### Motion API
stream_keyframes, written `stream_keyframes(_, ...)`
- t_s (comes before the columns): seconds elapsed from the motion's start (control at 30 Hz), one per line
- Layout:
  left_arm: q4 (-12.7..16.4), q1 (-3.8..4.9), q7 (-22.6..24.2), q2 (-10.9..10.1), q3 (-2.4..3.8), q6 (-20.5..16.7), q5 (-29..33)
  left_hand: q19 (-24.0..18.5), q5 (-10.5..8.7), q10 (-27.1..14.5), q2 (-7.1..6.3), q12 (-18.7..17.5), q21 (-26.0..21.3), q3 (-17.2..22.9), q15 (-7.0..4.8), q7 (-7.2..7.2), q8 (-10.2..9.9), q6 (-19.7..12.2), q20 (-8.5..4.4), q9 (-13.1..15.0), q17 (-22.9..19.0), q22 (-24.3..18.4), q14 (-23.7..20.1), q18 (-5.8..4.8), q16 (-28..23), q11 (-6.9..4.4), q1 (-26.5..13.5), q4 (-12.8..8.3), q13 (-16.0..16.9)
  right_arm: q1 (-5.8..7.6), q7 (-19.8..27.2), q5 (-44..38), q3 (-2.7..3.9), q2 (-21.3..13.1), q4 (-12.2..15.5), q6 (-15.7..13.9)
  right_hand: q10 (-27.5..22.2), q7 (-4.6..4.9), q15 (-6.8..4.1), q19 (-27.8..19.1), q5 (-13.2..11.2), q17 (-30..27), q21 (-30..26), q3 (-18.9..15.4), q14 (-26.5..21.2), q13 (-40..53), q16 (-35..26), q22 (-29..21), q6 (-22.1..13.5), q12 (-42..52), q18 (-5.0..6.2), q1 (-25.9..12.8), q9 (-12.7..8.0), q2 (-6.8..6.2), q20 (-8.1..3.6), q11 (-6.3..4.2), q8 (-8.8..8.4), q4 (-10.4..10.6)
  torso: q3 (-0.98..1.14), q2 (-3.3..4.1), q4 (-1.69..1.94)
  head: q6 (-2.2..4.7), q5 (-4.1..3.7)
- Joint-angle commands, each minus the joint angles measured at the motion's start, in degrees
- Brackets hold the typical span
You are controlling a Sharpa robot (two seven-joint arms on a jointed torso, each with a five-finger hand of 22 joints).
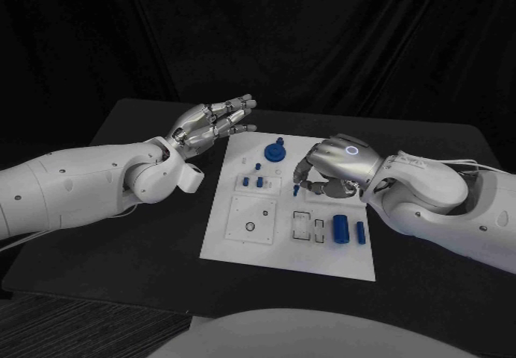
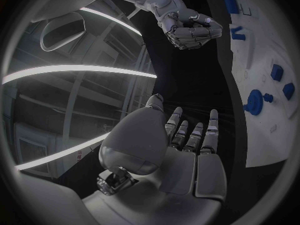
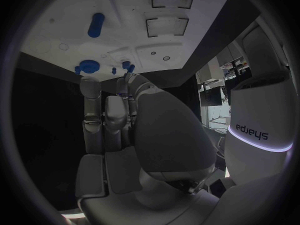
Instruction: Assemble the parts on the task board
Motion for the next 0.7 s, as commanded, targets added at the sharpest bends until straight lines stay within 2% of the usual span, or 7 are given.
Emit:
stream_keyframes(0.03, 0.26, -0.09, 2.1, -0.19, 0.05, 0.59, 0.34, 1.62, 0.86, 0.6, 0.25, 0.79, 1.03, 0.72, 0.15, -0.17, 0.1, 0.6, 0.07, 0.01, 0.69, 0.99, 0.91, -2.53, 1.21, 0.06, 0.46, 0.24, 0.08, -0.56, -1.66, -0.84, 0.02, 1.09, -0.61, 3.96, 0.83, 0.21, 0.06, 0.24, -0.62, 0.11, 0.22, -0.12, 0.22, -0.56, -0.16, 4.66, 0.45, 0.36, 1.72, 0.1, 0.87, 1.36, -0.06, -0.09, 0.87, -0.13, -0.08, -0.01, 0.16, 0.01, 0.07)
stream_keyframes(0.33, 0.66, -0.09, 1.87, -0.79, 0.05, 0.49, 0.34, 2.06, 0.93, 0.67, 0.27, 0.87, 1.22, 0.74, 0.18, -0.15, 0.13, 0.75, 0.06, 0.03, 0.71, 1.17, 1.07, -2.75, 1.34, 0.05, 0.56, 0.3, 0.1, -2.2, -2.23, -3.03, 0.02, 4.66, -2.83, 5.04, 0.89, 0.25, 0.09, 0.12, -0.62, 0.01, -0.12, -0.11, 0.16, -0.61, -0.29, 4.59, 0.23, 0.3, 1.76, 0.06, 0.84, 1.35, -0.05, -0.07, 0.68, -0.16, -0.24, -0.13, 0.26, 0.01, 0.53)
stream_keyframes(0.5, 0.74, -0.09, 1.77, -0.75, 0.05, 0.56, 0.34, 2.06, 0.93, 0.67, 0.27, 0.87, 1.22, 0.74, 0.18, -0.15, 0.13, 0.75, 0.06, 0.03, 0.71, 1.17, 1.07, -2.75, 1.34, 0.05, 0.56, 0.3, 0.1, -2.81, -2.44, -3.64, 0.02, 5.65, -3.81, 5.06, 0.94, 0.26, 0.1, 0.09, -0.63, -0.01, -0.18, -0.14, 0.15, -0.62, -0.33, 4.58, 0.16, 0.29, 1.77, 0.0, 0.83, 1.31, -0.04, -0.06, 0.61, -0.16, -0.14, -0.05, -0.04, 0.01, 1.21)
stream_keyframes(0.57, 0.75, -0.09, 1.71, -0.7, 0.05, 0.6, 0.34, 2.15, 0.94, 0.67, 0.27, 0.85, 1.26, 0.74, 0.19, -0.15, 0.12, 0.73, 0.05, 0.02, 0.72, 1.22, 1.09, -2.79, 1.35, 0.05, 0.58, 0.31, 0.1, -2.97, -2.72, -3.78, 0.02, 5.72, -4.22, 5.04, 0.94, 0.3, 0.14, 0.06, -0.74, -0.07, -0.22, -0.2, 0.11, -0.68, -0.42, 4.57, -0.05, 0.2, 1.76, -0.18, 0.79, 1.24, -0.01, -0.02, 0.41, -0.12, -0.12, -0.09, -0.11, 0.01, 1.2)
stream_keyframes(0.63, 0.73, -0.09, 1.68, -0.67, 0.05, 0.62, 0.33, 2.24, 0.98, 0.69, 0.28, 0.86, 1.3, 0.76, 0.22, -0.13, 0.12, 0.7, 0.05, 0.02, 0.72, 1.21, 1.13, -2.86, 1.38, 0.07, 0.63, 0.32, 0.1, -3.04, -2.86, -3.84, 0.02, 5.75, -4.57, 4.81, 0.81, 0.39, 0.22, -0.03, -1.03, -0.1, -0.42, -0.23, 0.09, -0.79, -0.49, 4.52, -0.55, -0.02, 1.77, -0.47, 0.68, 1.23, 0.06, 0.08, -0.02, -0.01, -0.07, -0.05, 0.02, 0.01, 0.9)
stream_keyframes(0.7, 0.68, -0.09, 1.68, -0.62, 0.05, 0.64, 0.33, 2.33, 1.05, 0.78, 0.3, 1.01, 1.33, 0.8, 0.26, -0.12, 0.12, 0.7, 0.05, 0.02, 0.74, 1.15, 1.21, -2.96, 1.44, 0.12, 0.71, 0.31, 0.13, -3.08, -2.99, -3.88, 0.02, 5.81, -4.9, 4.51, 0.3, 0.75, 0.48, -0.67, -1.54, -0.87, -2.04, -0.09, -0.41, -1.04, -1.5, 4.2, -1.98, -0.51, 1.94, -0.66, 0.26, 1.13, 0.23, 0.39, -1.13, 0.04, -0.03, -0.02, 0.17, 0.01, 0.64)
